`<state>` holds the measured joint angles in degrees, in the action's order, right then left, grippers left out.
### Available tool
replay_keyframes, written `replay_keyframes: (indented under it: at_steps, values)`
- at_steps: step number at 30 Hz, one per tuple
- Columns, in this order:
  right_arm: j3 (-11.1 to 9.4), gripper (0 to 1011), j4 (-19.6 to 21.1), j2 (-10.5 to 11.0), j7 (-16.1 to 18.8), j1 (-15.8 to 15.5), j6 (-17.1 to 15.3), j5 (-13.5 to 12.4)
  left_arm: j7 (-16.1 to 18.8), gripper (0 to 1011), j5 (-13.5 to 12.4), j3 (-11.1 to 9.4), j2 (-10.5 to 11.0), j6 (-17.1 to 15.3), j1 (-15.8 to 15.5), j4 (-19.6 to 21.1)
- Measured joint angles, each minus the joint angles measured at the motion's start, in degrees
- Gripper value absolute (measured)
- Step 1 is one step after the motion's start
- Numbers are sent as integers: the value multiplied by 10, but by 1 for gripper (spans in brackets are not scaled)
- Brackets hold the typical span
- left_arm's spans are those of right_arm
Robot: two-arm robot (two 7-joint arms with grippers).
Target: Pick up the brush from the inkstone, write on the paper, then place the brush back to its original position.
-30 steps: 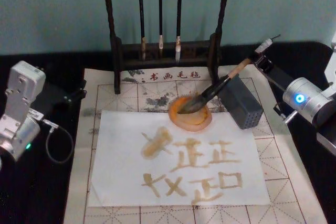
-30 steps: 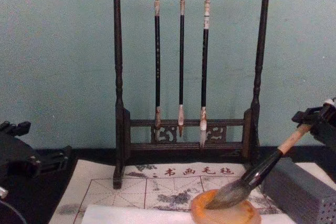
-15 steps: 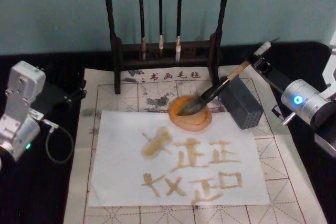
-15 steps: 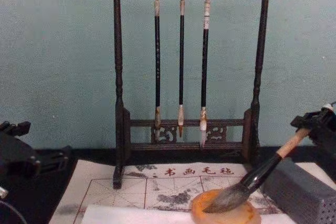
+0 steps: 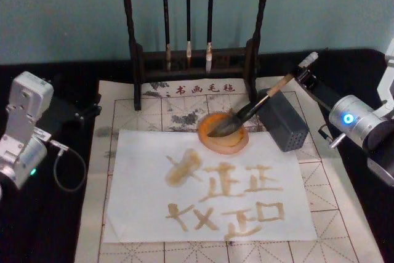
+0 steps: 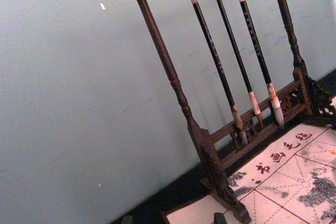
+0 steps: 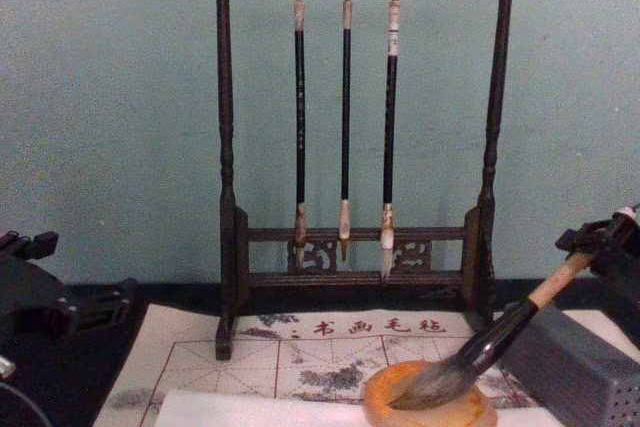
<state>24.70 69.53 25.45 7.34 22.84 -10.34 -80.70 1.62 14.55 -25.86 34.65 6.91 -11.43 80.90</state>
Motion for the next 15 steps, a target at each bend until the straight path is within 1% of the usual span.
replay_keyframes:
  at_steps: [15]
  values:
    - [4, 183, -3, 0, -7, 2, 1, -3, 0, 1001, 0, 0, 0, 0, 0, 0]
